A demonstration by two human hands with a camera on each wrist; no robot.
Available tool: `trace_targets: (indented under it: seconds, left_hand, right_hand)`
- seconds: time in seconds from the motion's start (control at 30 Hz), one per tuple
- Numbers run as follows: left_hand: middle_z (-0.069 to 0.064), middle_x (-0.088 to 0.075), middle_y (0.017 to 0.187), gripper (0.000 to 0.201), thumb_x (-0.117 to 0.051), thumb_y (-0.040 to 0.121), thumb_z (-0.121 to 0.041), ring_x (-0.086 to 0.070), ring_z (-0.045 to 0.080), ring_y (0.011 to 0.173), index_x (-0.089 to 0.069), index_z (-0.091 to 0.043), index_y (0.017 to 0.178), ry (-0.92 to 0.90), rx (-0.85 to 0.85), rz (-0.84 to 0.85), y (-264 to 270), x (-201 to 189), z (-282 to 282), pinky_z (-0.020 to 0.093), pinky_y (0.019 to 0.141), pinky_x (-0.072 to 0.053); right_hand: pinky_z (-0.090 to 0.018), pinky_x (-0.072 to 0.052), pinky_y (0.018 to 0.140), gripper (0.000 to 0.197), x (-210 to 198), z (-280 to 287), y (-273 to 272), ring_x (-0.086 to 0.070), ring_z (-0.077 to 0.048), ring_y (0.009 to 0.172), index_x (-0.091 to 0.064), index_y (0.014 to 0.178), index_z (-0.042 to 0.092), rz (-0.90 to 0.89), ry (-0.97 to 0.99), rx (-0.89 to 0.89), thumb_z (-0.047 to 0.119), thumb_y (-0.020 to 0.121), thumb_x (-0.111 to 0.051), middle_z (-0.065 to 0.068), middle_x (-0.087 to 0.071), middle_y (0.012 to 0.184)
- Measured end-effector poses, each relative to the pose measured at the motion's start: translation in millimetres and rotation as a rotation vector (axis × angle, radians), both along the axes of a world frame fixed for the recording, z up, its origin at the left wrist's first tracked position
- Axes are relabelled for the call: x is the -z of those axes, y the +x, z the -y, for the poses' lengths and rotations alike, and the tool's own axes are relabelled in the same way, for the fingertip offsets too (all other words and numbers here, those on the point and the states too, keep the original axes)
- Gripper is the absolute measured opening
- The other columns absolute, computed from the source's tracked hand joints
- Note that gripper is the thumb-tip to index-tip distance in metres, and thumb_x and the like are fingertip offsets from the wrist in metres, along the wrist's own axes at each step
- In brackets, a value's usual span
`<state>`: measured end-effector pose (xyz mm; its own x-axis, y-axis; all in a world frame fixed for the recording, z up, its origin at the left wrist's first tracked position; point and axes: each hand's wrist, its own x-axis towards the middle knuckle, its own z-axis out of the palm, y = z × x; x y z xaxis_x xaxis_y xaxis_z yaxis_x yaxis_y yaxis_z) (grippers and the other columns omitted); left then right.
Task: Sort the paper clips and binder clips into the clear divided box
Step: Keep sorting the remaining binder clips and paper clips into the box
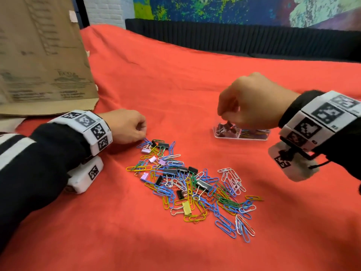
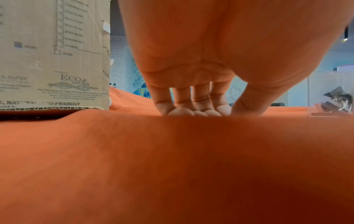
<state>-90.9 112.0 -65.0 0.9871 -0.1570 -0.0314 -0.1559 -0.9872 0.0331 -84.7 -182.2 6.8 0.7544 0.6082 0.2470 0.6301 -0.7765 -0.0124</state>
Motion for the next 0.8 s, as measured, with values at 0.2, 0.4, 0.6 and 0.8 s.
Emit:
trace_targets:
  seconds: [0.2,0.4,0.6,0.8]
  left_hand:
    - [0.000,-0.062,0.088,0.020,-0.046,0.088,-0.010,-0.055,0.022,0.086,-0.062,-0.017,0.098,-0.062,-0.062,-0.032,-1.5,-3.6,1.9,0.025,0.076,-0.041]
    - [-0.001,-0.060,0.091,0.020,-0.044,0.086,-0.008,-0.051,0.021,0.085,-0.055,-0.021,0.096,-0.093,-0.070,-0.034,-1.9,-3.6,1.4,0.025,0.074,-0.036]
    - [-0.006,-0.064,0.071,0.009,-0.062,0.073,-0.017,-0.057,0.015,0.068,-0.061,-0.022,0.080,-0.129,0.035,-0.030,-9.2,-7.7,5.3,0.026,0.065,-0.044]
    - [0.000,-0.070,0.071,0.023,-0.077,0.065,-0.040,-0.055,0.008,0.056,-0.069,-0.021,0.076,-0.321,0.198,-0.190,-18.9,-10.8,17.2,0.030,0.060,-0.050]
  right_hand:
    - [-0.017,-0.038,0.073,0.037,22.9,-77.1,-10.8,-0.059,-0.001,0.083,-0.070,0.113,0.036,-0.225,-0.181,-0.267,0.019,0.081,-0.067,0.021,-0.065,0.094]
    - [-0.021,-0.037,0.074,0.062,45.4,-111.8,0.1,-0.049,-0.006,0.080,-0.058,0.132,0.040,-0.278,-0.321,-0.409,0.011,0.077,-0.065,0.011,-0.063,0.122]
    - [-0.025,-0.046,0.071,0.031,48.4,-115.0,5.0,-0.059,-0.014,0.075,-0.068,0.104,0.032,-0.214,-0.287,-0.307,0.026,0.074,-0.072,0.015,-0.065,0.084]
    - [-0.028,-0.051,0.066,0.022,50.1,-104.5,1.4,-0.057,-0.013,0.068,-0.065,0.090,0.027,-0.259,-0.240,-0.238,0.031,0.070,-0.072,0.012,-0.063,0.073]
